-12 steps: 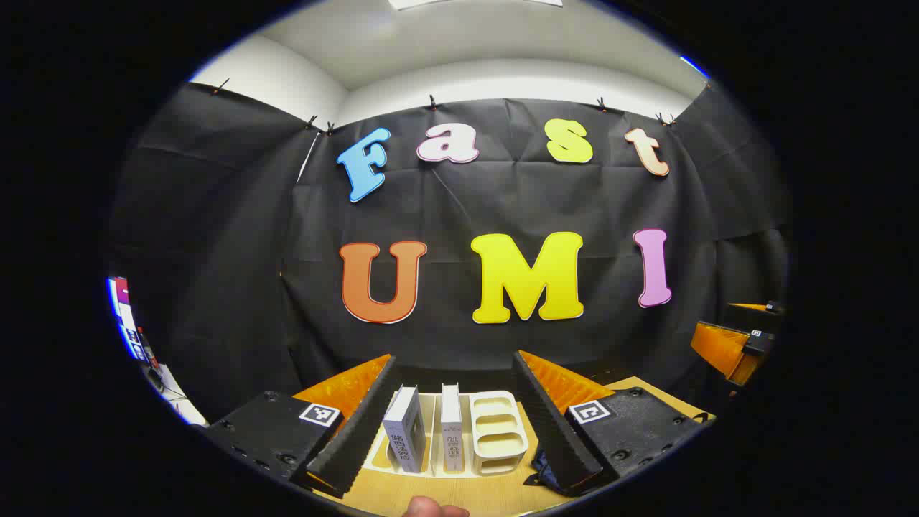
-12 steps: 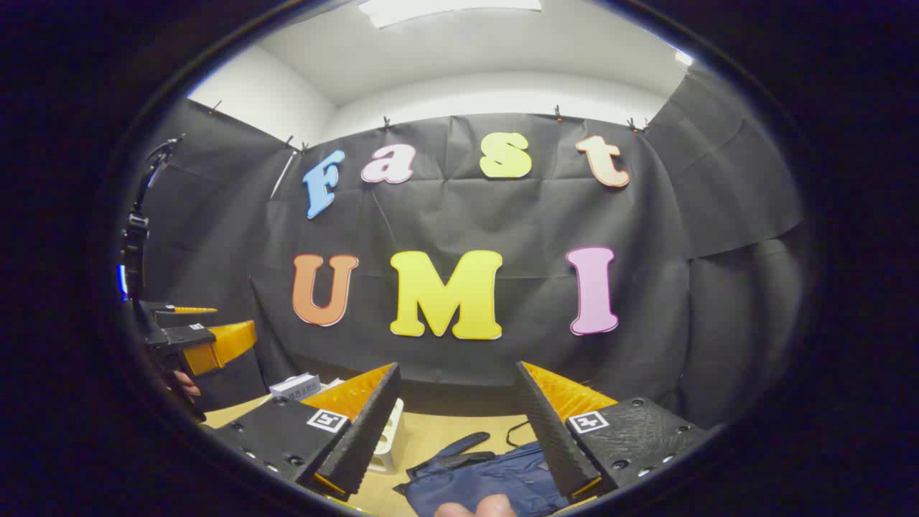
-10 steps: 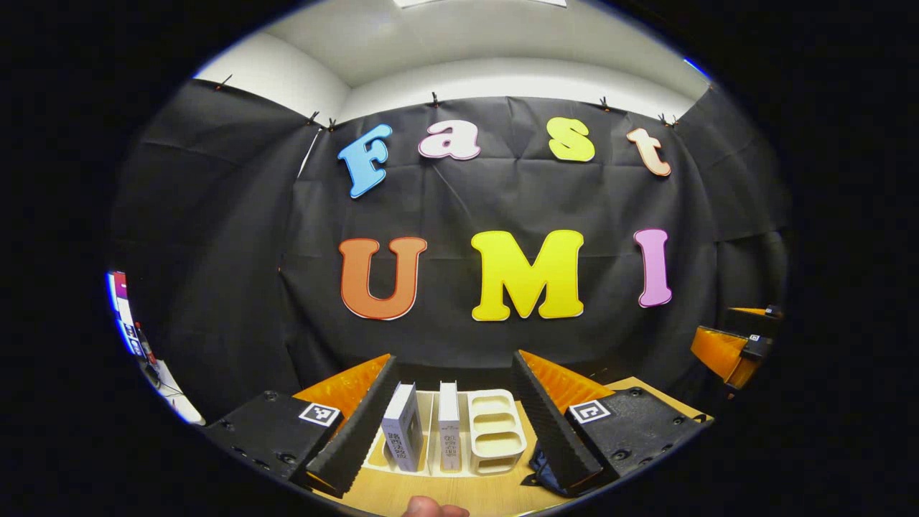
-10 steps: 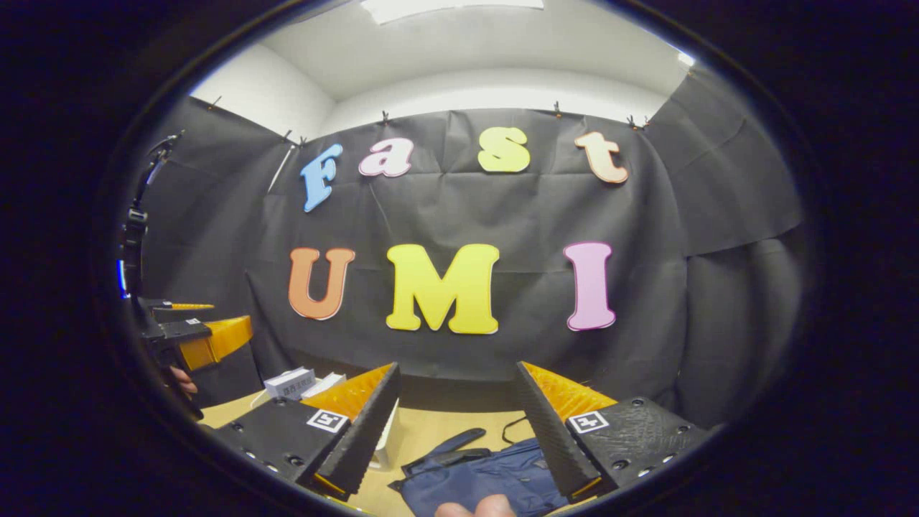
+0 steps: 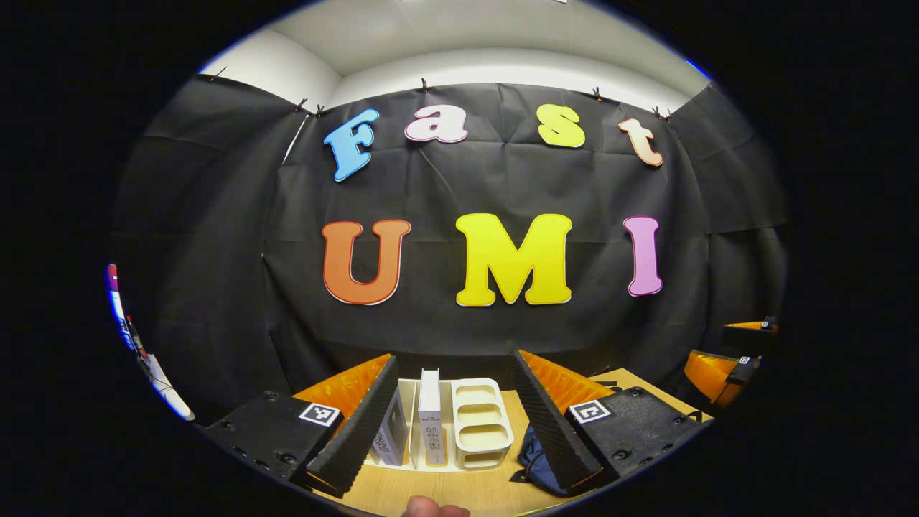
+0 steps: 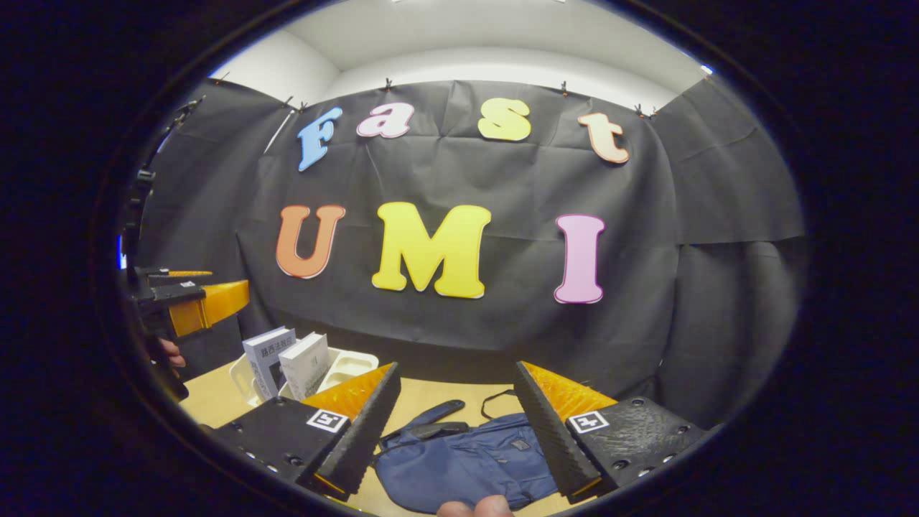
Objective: Open the schoolbag, grab two books from the bookshelf and put them into the schoolbag.
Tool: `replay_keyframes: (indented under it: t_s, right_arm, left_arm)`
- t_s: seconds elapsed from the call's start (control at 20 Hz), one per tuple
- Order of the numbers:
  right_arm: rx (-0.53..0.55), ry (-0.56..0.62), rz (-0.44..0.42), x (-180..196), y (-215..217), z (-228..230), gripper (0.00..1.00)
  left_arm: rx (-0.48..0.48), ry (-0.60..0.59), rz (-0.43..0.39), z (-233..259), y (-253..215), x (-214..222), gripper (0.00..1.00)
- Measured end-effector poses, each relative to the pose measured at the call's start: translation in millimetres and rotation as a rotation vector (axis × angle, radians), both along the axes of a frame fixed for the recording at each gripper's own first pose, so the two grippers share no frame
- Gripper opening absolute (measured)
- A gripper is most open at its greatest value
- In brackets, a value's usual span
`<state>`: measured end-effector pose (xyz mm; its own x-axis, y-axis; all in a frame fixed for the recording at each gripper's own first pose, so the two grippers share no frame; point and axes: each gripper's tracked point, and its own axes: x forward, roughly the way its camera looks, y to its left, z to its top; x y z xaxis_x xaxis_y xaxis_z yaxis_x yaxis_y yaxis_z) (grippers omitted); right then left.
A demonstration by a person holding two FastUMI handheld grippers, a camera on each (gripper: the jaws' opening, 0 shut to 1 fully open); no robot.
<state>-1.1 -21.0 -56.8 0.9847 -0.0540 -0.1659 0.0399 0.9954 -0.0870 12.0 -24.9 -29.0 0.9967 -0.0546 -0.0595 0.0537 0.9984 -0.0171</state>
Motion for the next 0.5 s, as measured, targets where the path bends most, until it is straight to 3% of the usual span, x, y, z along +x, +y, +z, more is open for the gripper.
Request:
replay_keyframes:
  t_s: [0.1, 0.2, 0.5]
  right_arm:
    - [-0.006, 0.025, 0.005, 0, 4, -7, 0.93]
    - [-0.024, 0.035, 0.008, 2, 8, -12, 0.98]
    - [-0.041, 0.139, 0.077, -3, 31, -50, 0.95]
  left_arm:
    - [0.008, 0.002, -0.004, -2, 0, 2, 1.00]
    - [0.019, 0.000, -0.004, -4, 1, 4, 1.00]
    - [0.028, 0.002, 0.001, -9, 8, -1, 0.99]
